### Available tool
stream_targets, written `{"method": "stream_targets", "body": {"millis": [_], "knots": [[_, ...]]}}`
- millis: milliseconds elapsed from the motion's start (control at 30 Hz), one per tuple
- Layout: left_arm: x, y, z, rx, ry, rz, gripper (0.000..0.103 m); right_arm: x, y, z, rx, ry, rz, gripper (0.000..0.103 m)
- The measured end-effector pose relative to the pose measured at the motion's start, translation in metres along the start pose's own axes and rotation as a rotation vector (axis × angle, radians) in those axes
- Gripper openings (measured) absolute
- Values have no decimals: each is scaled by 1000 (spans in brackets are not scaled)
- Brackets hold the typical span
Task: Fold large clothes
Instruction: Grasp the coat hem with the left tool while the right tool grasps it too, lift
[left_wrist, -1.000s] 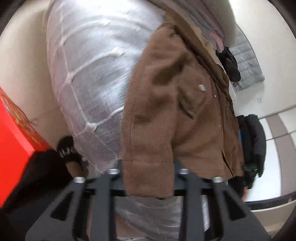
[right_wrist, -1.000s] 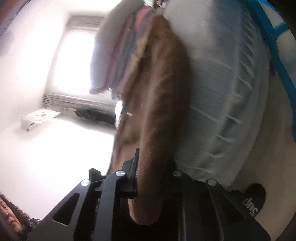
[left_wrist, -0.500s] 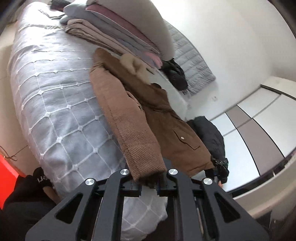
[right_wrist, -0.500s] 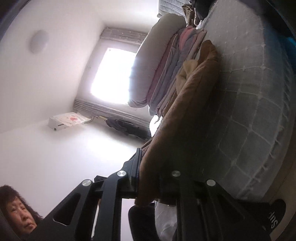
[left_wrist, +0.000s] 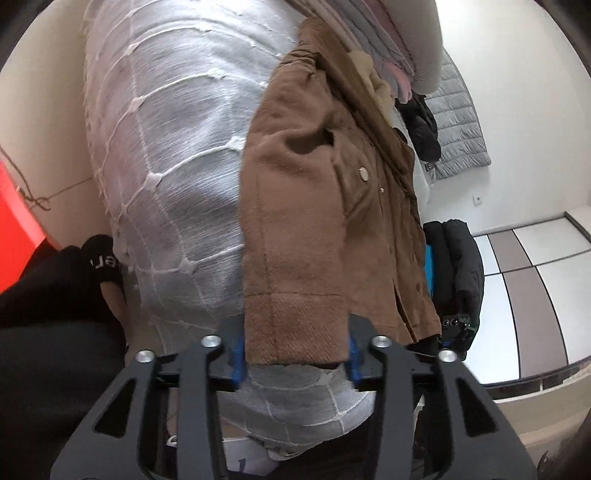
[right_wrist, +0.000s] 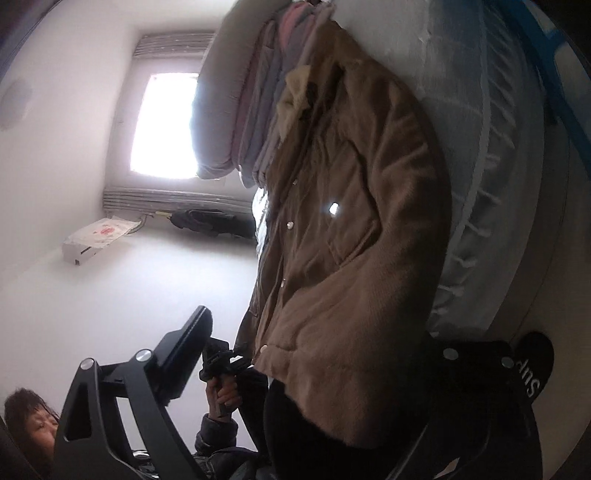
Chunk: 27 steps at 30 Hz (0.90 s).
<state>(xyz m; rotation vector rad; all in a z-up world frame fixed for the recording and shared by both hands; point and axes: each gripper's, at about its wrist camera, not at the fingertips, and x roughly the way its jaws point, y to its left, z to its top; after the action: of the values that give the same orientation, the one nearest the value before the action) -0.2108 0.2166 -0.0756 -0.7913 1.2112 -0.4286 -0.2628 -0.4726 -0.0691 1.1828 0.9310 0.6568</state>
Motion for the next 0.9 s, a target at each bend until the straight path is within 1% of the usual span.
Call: {"method": "stream_targets", "body": {"millis": [33, 100, 133, 267, 333, 367, 400, 433, 467, 500, 533, 567, 633, 667, 767, 800, 867, 900], "knots": [[1, 1, 0, -7, -4, 3, 48, 8, -7, 3, 27, -1, 14, 91], [5, 5, 1, -20, -15, 7, 52, 9, -13, 7, 66, -11, 55, 92], [7, 7, 2, -27, -17, 12, 54, 6, -16, 3, 68, -15, 55, 92], [10, 19, 10, -82, -57, 28, 65, 7, -29, 5, 90, -12, 75, 92], [15, 23, 17, -117, -79, 13, 66, 8, -30, 6, 81, -9, 74, 92], [19, 22, 20, -123, -74, 3, 66, 9, -29, 6, 69, -12, 72, 89], [24, 19, 21, -115, -67, -6, 65, 9, -27, 6, 57, -18, 69, 81], [27, 15, 21, -101, -60, -16, 41, 10, -24, 6, 43, -27, 57, 44], [34, 8, 21, -72, -35, -35, 9, 10, -21, 6, 36, -44, 17, 14], [35, 2, 20, -62, -38, -36, 9, 11, -19, 5, 38, -57, 38, 14], [33, -8, 18, -29, -61, -25, 6, 10, -15, 4, 31, -67, 58, 14], [27, -20, 17, 0, -84, -39, 5, 10, -8, 3, 16, -87, 73, 13], [9, -39, 15, 17, -129, -103, 5, 8, 9, 2, -11, -121, 134, 13], [-7, -57, 16, 49, -164, -142, 5, 7, 20, 3, -29, -137, 163, 13], [-34, -97, 15, 130, -208, -180, 5, 5, 51, 7, -82, -169, 222, 13], [-44, -115, 13, 170, -222, -190, 5, 2, 64, 7, -103, -177, 254, 13], [-68, -144, 1, 238, -248, -220, 5, -6, 82, 4, -139, -191, 292, 13], [-78, -151, -4, 259, -256, -228, 5, -13, 92, -1, -161, -196, 307, 13]]}}
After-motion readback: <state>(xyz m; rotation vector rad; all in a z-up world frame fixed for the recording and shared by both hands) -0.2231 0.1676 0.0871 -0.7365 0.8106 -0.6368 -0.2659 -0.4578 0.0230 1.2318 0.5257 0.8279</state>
